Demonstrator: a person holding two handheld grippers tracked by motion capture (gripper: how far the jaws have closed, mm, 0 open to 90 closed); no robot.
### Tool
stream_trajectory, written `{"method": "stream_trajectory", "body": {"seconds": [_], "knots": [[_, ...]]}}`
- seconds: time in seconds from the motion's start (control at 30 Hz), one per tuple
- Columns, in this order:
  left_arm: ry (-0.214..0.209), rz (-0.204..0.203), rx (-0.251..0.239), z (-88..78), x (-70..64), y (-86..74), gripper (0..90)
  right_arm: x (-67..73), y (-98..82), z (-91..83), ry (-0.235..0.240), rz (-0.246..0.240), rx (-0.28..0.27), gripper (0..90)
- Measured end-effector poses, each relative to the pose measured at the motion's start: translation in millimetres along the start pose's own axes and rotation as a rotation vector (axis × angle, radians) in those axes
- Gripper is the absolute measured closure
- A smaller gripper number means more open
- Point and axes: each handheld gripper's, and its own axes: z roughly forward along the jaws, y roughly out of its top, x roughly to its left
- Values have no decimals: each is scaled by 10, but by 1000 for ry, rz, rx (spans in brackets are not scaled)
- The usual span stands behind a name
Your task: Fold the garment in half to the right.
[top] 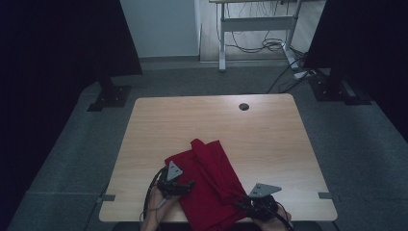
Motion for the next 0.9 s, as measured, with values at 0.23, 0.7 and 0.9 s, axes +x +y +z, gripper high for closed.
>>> {"method": "stream_trajectory", "body": {"seconds": [0.23,0.7,0.9], "knots": [[-2,-1,2,1,5,1,177,6,165,-61,-15,-25,-58,415],[-7,-8,2,5,12,1,178,-68,303,600,-126,-38,57,161],[-8,-9,2,5,13,1,178,-167,219,537,-139,-11,64,167]]}}
